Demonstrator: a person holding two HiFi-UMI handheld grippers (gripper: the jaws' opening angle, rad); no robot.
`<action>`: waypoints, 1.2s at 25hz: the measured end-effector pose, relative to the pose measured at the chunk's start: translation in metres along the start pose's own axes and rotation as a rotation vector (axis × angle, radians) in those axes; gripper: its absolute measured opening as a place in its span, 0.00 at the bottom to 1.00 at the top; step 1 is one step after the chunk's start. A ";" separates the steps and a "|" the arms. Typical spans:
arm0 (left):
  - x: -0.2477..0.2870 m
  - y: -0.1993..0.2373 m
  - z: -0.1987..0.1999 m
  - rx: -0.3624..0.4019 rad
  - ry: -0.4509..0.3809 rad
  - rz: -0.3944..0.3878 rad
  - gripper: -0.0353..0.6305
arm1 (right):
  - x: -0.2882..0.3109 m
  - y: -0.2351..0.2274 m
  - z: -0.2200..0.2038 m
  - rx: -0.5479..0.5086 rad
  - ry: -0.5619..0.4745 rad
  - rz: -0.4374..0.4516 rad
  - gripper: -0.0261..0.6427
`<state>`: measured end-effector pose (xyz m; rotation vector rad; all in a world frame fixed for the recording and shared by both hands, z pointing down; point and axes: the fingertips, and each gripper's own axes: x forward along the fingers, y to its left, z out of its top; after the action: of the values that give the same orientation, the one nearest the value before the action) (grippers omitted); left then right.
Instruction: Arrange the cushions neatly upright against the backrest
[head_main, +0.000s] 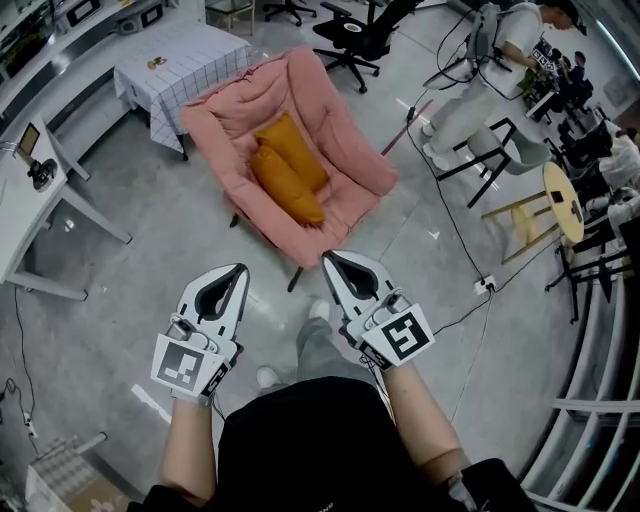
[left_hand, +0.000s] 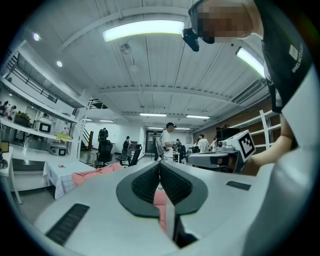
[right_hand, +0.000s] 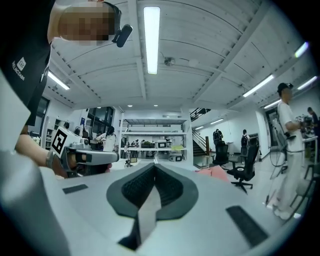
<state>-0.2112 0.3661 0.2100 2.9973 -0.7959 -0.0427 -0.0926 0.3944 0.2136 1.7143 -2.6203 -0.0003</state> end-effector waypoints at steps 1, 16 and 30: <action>0.012 0.002 -0.001 0.001 0.003 0.006 0.07 | 0.004 -0.013 -0.002 0.007 0.004 0.006 0.05; 0.189 0.060 -0.019 0.023 0.119 0.181 0.07 | 0.084 -0.204 -0.021 0.019 0.025 0.095 0.06; 0.245 0.129 -0.065 -0.037 0.223 0.207 0.14 | 0.143 -0.264 -0.061 0.082 0.129 0.078 0.06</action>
<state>-0.0596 0.1348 0.2769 2.8006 -1.0574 0.2742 0.0930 0.1580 0.2746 1.5754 -2.6237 0.2138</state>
